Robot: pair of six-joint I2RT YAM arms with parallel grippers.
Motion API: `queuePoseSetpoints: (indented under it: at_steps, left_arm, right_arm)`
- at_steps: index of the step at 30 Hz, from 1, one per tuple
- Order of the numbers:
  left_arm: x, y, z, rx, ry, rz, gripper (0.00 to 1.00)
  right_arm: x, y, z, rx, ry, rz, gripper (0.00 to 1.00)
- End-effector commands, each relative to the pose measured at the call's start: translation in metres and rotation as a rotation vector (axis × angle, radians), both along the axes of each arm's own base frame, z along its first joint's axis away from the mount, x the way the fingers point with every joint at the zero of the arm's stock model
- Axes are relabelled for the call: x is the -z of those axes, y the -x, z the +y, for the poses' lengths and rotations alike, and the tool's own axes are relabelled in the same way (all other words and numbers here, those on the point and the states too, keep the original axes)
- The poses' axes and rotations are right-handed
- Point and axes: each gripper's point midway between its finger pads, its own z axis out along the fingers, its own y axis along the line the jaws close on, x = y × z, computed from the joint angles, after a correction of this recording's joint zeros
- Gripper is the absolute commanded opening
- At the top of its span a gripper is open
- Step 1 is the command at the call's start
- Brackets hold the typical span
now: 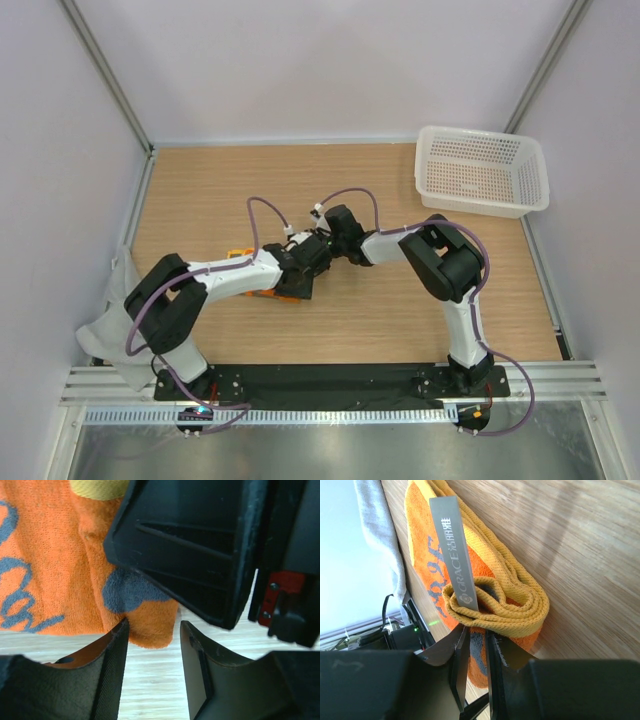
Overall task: Roll the towels
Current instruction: Roll the towel
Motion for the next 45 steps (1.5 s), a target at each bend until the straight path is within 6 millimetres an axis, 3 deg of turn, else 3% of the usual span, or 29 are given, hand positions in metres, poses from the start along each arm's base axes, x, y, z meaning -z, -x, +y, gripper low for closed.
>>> queuePoseSetpoints:
  at_steps: [1,8,14,18,21,35,45]
  left_arm:
    - [0.0,-0.007,-0.006,0.023,-0.023,-0.036,0.48]
    - [0.017,0.001,-0.003,0.038,-0.097,0.022,0.52]
    - [0.024,0.005,0.003,0.036,-0.126,0.046,0.3]
    - [0.027,0.006,0.002,0.049,-0.129,0.061,0.08]
    - [0.027,0.006,0.001,0.058,-0.124,0.058,0.0]
    - [0.029,0.008,-0.007,0.096,-0.056,0.046,0.0]
    - [0.03,0.009,-0.007,0.1,-0.021,0.04,0.0]
  right_arm:
    - [0.006,0.002,-0.01,0.015,0.038,0.005,0.26]
    - [0.003,0.001,-0.013,0.016,0.031,0.006,0.26]
    - [0.003,0.002,-0.02,0.017,0.028,0.018,0.26]
    - [0.005,0.001,-0.025,0.023,0.028,0.026,0.26]
    - [0.004,0.001,-0.026,0.023,0.026,0.03,0.26]
    - [0.005,-0.029,-0.044,0.046,0.044,0.038,0.27]
    - [0.0,-0.046,-0.042,0.047,0.079,0.027,0.27]
